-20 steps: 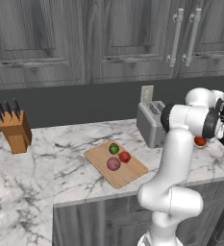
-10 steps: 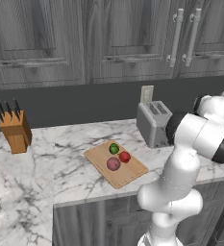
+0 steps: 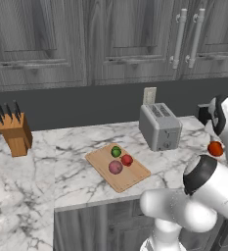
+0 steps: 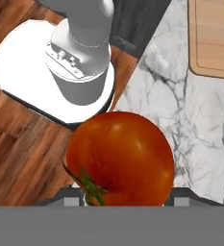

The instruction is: Place the avocado, onion, tomato, and bell pepper on the cutting board.

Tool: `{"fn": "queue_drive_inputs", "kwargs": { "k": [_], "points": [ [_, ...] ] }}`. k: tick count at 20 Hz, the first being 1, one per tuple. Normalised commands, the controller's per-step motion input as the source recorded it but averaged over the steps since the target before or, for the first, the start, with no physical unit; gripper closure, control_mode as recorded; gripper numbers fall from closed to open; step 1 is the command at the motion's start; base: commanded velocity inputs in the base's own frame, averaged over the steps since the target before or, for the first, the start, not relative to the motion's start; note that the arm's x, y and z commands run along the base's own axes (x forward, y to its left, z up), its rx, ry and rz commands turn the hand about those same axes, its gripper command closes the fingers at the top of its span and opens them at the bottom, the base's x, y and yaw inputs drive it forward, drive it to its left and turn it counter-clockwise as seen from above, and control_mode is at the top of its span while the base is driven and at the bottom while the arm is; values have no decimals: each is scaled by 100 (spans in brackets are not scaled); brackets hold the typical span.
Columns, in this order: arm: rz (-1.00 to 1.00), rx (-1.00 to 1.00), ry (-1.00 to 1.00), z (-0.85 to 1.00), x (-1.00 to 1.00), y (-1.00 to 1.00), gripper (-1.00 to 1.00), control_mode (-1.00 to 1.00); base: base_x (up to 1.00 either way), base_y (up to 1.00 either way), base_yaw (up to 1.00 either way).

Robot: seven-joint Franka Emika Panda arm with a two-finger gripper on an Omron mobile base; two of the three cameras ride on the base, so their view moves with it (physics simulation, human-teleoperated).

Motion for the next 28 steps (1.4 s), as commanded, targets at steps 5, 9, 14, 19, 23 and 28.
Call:
{"fn": "queue_drive_inputs", "kwargs": {
  "k": [5,9,14,19,23,28],
  "points": [
    [13,0,-8,29,-30,63,100,-100,0,0,0],
    [12,0,-5,16,-2,61,100,-100,0,0,0],
    [12,0,-3,9,0,68,100,-100,0,0,0],
    [10,0,0,0,0,79,100,-100,0,0,0],
    [9,0,0,0,0,82,100,-100,0,0,0],
    [8,0,0,0,2,76,100,-100,0,0,0]
  ]
}}
